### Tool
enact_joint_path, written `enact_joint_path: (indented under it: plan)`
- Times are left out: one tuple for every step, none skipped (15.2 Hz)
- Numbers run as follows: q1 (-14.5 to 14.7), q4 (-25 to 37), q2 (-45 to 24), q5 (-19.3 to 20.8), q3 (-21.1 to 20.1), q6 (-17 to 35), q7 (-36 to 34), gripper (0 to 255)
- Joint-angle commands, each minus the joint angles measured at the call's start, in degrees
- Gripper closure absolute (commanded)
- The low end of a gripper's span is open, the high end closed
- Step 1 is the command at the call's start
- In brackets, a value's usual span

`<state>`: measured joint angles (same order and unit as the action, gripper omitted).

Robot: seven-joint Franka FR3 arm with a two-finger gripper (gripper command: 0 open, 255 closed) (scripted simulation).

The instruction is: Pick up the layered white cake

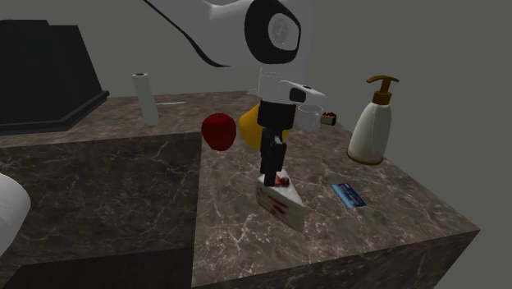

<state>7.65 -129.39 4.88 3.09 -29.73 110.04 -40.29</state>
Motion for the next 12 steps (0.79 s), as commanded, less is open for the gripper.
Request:
enact_joint_path:
  plan:
    - [-0.01, 0.03, -0.19, 0.01, 0.01, 0.09, 0.06, 255]
    - [-0.01, 0.43, 0.24, -0.2, 0.06, -0.68, 0.29, 255]
    - [-0.01, 0.85, 0.64, -0.39, 0.11, -1.44, 0.5, 255]
    - [-0.01, 1.28, 1.04, -0.57, 0.17, -2.2, 0.71, 255]
    - [-0.01, 1.72, 1.42, -0.74, 0.23, -2.97, 0.91, 255]
    - [-0.01, 2.18, 1.78, -0.91, 0.28, -3.73, 1.11, 255]
    - [-0.01, 2.64, 2.13, -1.06, 0.34, -4.5, 1.3, 255]
    - [-0.01, 3.12, 2.47, -1.2, 0.41, -5.26, 1.48, 255]
    - [-0.01, 3.61, 2.79, -1.33, 0.47, -6.03, 1.65, 255]
    - [-0.02, 4.11, 3.09, -1.46, 0.53, -6.79, 1.82, 255]
    - [-0.02, 4.63, 3.39, -1.57, 0.59, -7.56, 1.98, 255]
    - [-0.03, 5.15, 3.66, -1.68, 0.66, -8.32, 2.14, 255]
